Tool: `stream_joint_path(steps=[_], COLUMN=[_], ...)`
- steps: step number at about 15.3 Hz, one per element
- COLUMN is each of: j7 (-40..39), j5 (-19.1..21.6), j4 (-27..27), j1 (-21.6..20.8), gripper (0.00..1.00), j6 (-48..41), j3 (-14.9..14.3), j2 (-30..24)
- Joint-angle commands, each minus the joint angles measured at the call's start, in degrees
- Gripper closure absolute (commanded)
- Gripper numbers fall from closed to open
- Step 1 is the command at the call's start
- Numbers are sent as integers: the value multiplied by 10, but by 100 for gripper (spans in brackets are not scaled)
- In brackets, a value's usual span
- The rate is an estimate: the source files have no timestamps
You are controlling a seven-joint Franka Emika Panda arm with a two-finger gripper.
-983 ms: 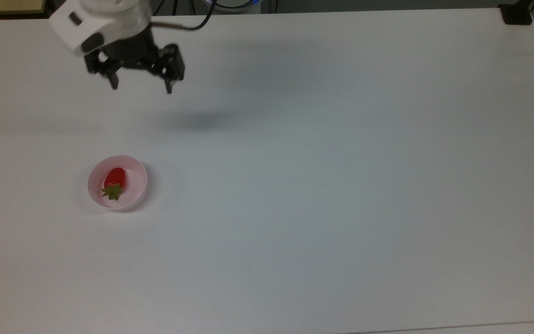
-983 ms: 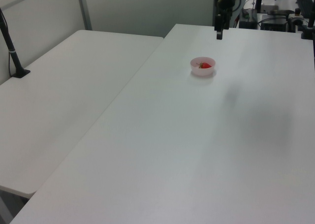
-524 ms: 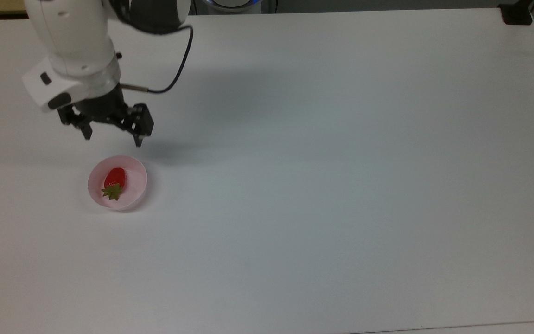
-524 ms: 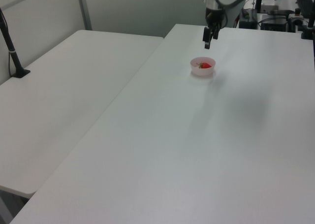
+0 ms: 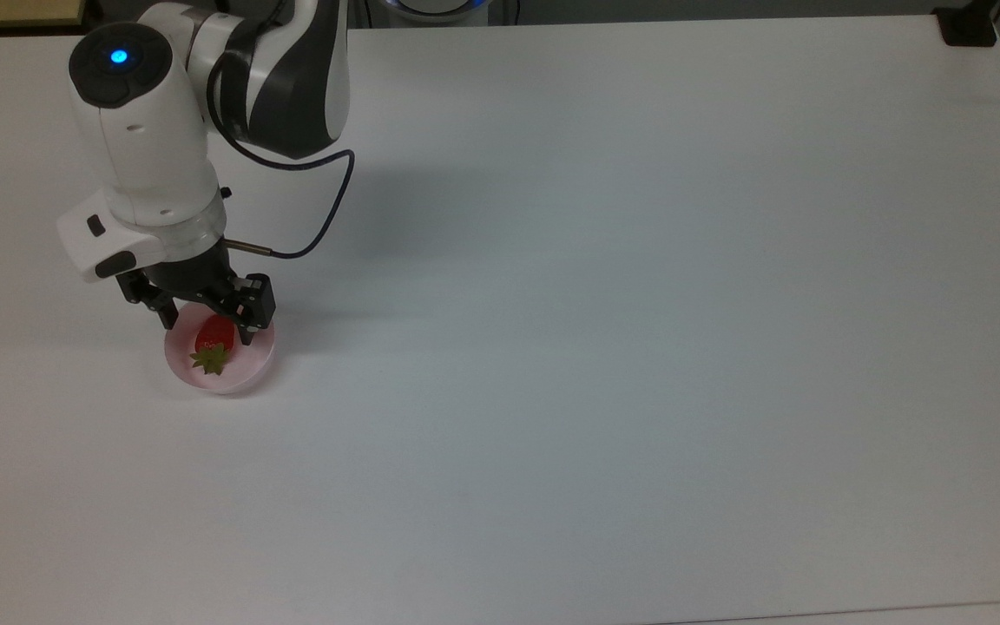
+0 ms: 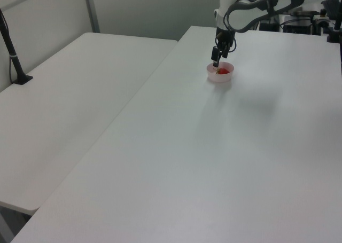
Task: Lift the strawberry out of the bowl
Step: 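Lower the gripper into the bowl and close it on the red strawberry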
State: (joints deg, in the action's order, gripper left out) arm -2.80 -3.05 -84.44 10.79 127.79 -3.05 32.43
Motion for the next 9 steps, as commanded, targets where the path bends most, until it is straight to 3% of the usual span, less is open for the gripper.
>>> stream_joint_path(steps=[1, 9], j7=[7, 6], j5=[10, 5], j4=[6, 2], j1=[5, 8], gripper=[21, 21], j6=[11, 26], j3=[-2, -2], j2=[9, 37])
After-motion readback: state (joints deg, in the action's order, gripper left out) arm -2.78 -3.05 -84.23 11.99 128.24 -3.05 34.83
